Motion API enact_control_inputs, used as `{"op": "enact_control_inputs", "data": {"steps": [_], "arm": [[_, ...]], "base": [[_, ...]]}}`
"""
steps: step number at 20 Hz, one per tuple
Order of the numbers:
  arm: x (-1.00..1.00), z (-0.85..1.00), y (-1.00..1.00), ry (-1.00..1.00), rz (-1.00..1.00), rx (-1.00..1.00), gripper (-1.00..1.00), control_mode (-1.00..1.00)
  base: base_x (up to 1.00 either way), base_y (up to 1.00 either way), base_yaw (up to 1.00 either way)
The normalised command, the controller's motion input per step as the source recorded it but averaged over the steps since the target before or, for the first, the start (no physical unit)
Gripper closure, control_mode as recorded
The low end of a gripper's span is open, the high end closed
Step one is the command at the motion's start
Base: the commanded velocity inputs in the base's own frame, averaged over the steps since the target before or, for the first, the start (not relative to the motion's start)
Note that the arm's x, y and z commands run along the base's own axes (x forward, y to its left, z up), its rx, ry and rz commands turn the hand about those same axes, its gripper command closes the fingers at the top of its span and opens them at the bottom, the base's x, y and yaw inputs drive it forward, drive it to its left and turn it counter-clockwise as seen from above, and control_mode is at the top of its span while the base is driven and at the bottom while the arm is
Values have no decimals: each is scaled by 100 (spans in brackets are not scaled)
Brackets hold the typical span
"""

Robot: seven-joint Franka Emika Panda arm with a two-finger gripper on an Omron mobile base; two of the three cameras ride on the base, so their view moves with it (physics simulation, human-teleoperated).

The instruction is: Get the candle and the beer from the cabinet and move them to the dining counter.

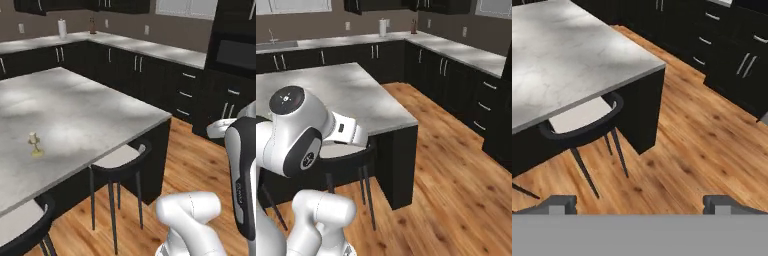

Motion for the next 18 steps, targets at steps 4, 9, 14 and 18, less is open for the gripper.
{"op": "enact_control_inputs", "data": {"steps": [4,9,14,18], "arm": [[0,0,0,0,0,0,-100,100],[0,0,0,0,0,0,-100,100],[0,0,0,0,0,0,-100,100],[0,0,0,0,0,0,-100,100]], "base": [[0,-17,-84],[33,-31,-45],[75,-33,-7],[84,-33,13]]}}
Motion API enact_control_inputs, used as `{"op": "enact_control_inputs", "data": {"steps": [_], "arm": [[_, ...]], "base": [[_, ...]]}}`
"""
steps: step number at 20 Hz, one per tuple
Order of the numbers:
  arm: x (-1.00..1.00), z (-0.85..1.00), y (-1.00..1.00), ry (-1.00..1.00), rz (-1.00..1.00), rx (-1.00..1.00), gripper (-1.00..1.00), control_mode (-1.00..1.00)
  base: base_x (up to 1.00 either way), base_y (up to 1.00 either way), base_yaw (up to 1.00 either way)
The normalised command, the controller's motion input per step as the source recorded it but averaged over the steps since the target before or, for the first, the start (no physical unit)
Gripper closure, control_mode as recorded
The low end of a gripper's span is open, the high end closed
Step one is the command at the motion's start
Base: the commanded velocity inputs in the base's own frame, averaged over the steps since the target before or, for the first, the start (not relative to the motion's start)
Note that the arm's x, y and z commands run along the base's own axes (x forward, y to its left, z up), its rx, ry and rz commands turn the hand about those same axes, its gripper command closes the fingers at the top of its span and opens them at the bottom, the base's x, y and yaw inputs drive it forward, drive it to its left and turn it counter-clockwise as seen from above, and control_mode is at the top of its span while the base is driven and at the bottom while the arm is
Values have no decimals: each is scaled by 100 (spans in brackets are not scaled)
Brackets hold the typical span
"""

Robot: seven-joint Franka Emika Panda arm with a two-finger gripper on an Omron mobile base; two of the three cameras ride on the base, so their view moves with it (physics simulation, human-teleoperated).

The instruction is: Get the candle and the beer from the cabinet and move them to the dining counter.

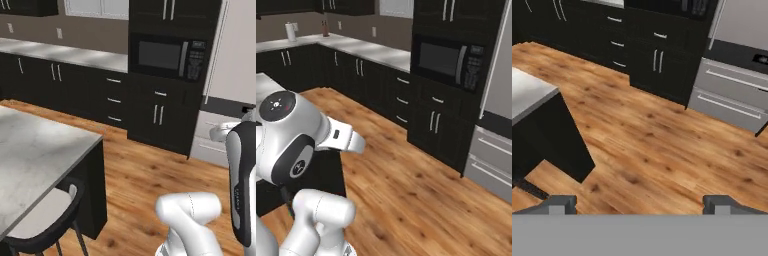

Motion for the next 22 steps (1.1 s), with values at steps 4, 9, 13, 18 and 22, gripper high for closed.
{"op": "enact_control_inputs", "data": {"steps": [4,9,13,18,22], "arm": [[0,0,0,0,0,0,-100,100],[0,0,0,0,0,0,-100,100],[0,0,0,0,0,0,-100,100],[0,0,0,0,0,0,-100,100],[0,0,0,0,0,0,-100,100]], "base": [[83,-31,17],[83,-31,17],[82,-29,21],[80,-22,30],[78,-17,35]]}}
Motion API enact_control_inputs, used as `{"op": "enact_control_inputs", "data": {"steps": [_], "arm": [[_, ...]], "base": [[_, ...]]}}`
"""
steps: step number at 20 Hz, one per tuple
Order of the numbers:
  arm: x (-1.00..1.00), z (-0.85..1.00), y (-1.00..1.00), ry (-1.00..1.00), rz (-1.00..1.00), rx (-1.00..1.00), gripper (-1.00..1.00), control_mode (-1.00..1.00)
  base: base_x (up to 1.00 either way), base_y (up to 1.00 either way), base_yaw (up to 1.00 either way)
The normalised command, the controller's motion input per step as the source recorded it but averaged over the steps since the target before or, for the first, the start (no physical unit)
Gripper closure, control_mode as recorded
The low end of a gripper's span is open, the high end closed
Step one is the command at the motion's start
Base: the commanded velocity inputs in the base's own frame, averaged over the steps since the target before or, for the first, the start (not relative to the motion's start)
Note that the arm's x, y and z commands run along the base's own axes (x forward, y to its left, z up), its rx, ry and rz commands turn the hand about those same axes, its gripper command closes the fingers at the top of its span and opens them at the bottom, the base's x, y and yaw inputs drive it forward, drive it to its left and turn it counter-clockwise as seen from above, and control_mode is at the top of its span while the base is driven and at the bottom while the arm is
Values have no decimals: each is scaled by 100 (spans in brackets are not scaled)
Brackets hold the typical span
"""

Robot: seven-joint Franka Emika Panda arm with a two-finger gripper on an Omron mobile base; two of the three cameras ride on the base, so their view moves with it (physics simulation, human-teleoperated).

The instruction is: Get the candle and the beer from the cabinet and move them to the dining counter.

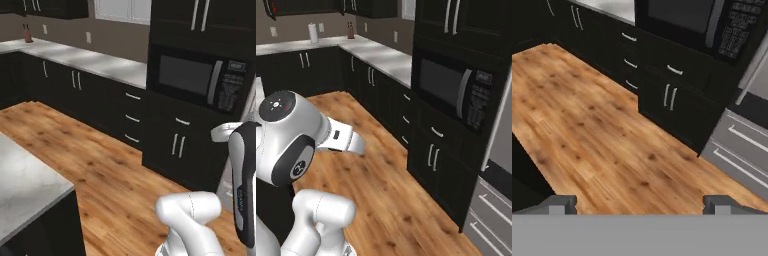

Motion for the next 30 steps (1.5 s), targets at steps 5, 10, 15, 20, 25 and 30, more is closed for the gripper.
{"op": "enact_control_inputs", "data": {"steps": [5,10,15,20,25,30], "arm": [[0,0,0,0,0,0,-100,100],[0,0,0,0,0,0,-100,100],[0,0,0,0,0,0,-100,100],[0,0,0,0,0,0,-100,100],[0,0,0,0,0,0,-100,100],[0,0,0,0,0,0,-100,100]], "base": [[77,-15,38],[79,-16,32],[76,-11,36],[78,-15,24],[79,-21,15],[76,-20,19]]}}
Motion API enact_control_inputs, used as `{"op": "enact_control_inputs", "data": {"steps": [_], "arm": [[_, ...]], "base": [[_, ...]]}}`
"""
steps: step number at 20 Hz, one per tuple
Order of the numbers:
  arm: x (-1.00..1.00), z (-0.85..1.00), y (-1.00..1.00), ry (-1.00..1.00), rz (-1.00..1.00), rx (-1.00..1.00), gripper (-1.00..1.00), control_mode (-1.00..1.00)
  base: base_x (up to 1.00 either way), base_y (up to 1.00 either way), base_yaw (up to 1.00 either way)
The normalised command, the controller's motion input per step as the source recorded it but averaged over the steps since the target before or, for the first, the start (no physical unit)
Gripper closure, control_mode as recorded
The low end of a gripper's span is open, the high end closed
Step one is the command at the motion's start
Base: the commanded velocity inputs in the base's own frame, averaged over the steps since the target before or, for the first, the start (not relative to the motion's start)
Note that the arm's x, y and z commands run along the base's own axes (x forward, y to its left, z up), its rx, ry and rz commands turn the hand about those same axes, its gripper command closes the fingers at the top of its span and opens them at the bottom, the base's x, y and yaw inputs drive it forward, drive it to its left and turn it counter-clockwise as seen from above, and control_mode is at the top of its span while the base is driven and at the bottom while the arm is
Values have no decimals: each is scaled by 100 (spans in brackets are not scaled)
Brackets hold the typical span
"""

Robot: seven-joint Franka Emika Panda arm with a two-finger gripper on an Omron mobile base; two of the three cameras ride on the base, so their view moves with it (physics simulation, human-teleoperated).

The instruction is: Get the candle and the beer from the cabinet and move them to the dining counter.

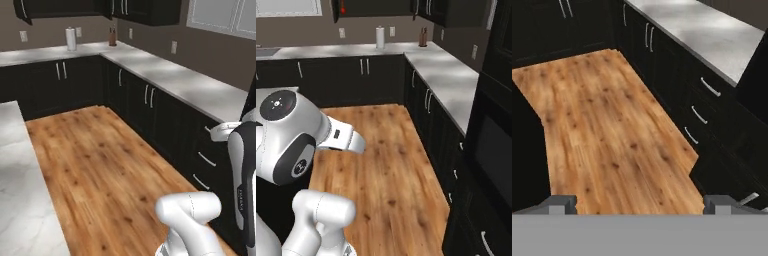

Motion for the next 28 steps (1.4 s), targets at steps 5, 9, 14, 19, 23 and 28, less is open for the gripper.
{"op": "enact_control_inputs", "data": {"steps": [5,9,14,19,23,28], "arm": [[0,0,0,0,0,0,-100,100],[0,0,0,0,0,0,-100,100],[0,0,0,0,0,0,-100,100],[0,0,0,0,0,0,-100,100],[0,0,0,0,0,0,-100,100],[0,0,0,0,0,0,-100,100]], "base": [[76,-20,20],[77,-19,21],[77,-19,21],[78,-21,16],[79,-20,15],[79,-22,13]]}}
